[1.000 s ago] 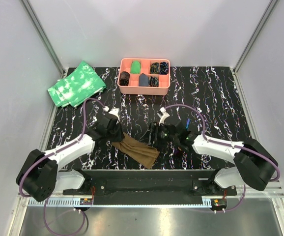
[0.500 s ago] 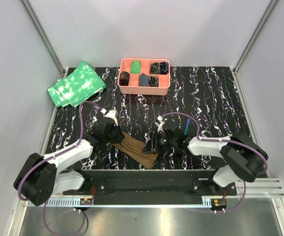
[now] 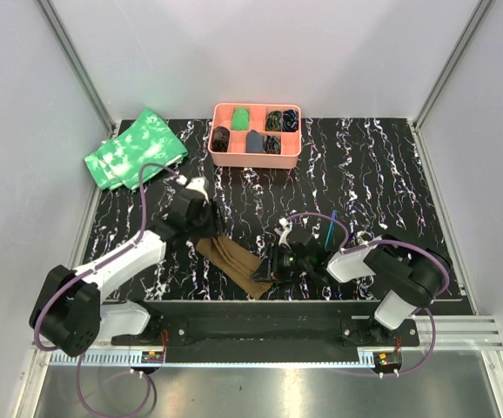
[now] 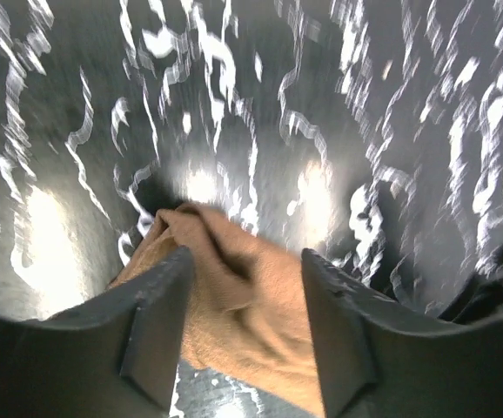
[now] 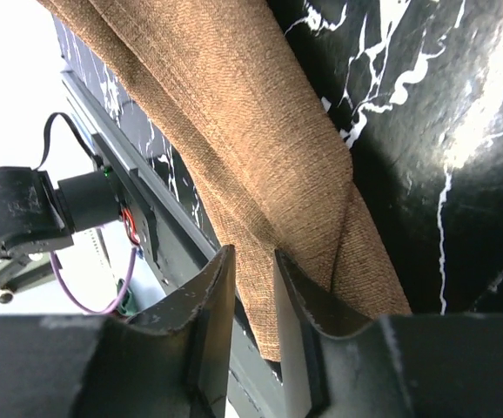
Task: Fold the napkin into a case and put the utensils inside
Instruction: Smooth out the smaller rectangle-folded napkin at the center of the board, then move the smaller rectangle folded napkin to the center of the board.
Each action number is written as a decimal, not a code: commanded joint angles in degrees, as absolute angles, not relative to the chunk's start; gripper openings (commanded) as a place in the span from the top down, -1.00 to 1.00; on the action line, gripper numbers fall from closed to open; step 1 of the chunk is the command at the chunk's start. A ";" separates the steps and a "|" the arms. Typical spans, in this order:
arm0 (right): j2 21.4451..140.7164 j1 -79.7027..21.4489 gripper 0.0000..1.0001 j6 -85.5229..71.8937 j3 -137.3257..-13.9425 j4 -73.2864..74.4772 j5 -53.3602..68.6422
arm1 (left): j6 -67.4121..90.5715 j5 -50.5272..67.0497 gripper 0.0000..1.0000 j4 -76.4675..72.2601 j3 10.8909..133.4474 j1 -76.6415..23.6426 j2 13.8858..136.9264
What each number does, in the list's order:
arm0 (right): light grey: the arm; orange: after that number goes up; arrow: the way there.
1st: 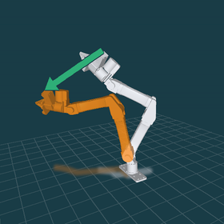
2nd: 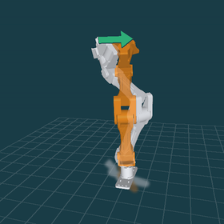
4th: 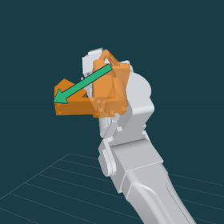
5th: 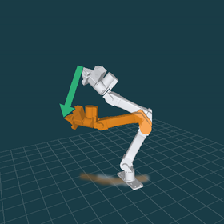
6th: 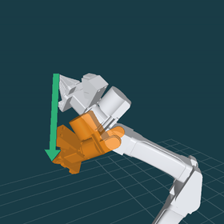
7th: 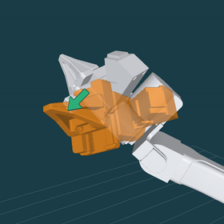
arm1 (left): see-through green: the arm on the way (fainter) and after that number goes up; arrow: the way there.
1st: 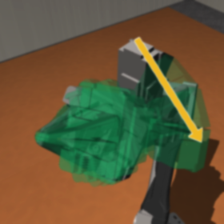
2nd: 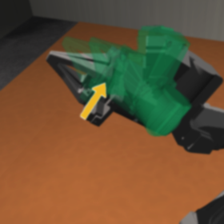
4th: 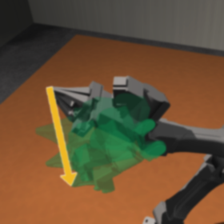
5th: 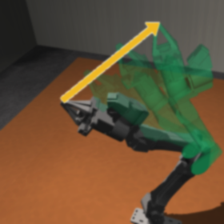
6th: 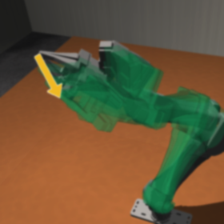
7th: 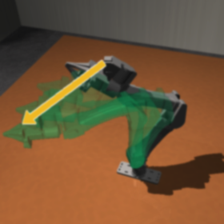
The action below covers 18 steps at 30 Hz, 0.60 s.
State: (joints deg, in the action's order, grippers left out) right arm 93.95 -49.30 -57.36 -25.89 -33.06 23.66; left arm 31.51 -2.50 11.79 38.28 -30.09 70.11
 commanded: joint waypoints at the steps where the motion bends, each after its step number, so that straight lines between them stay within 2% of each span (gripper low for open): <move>1: 96.23 -49.75 0.35 -59.59 -25.93 -37.61 20.83 | 34.79 -10.01 -0.21 21.00 44.83 -29.80 67.51; 4: 96.85 -49.83 0.39 -61.52 -24.70 -40.69 19.78 | 37.26 -11.69 -0.25 23.46 42.37 -29.88 60.49; 5: 96.68 -50.01 0.40 -63.00 -23.39 -41.65 19.25 | 39.35 -11.52 -0.19 24.16 39.93 -29.88 58.47; 6: 96.59 -50.53 0.42 -63.63 -22.68 -43.57 17.77 | 40.42 -10.30 -0.09 24.34 38.42 -29.88 55.05; 8: 95.89 -51.06 0.41 -65.64 -20.41 -44.99 15.74 | 43.32 -8.01 0.25 23.03 33.42 -30.32 52.66; 9: 95.54 -51.50 0.41 -66.18 -19.78 -46.39 14.78 | 44.29 -5.21 0.34 22.24 31.75 -30.41 51.86; 14: 94.75 -54.58 0.42 -69.34 -17.14 -49.48 8.27 | 47.29 -1.67 0.63 12.14 24.79 -32.34 56.58; 18: 91.68 -55.72 0.42 -69.44 -16.08 -47.65 4.14 | 46.93 -2.81 0.68 9.67 26.01 -34.10 63.88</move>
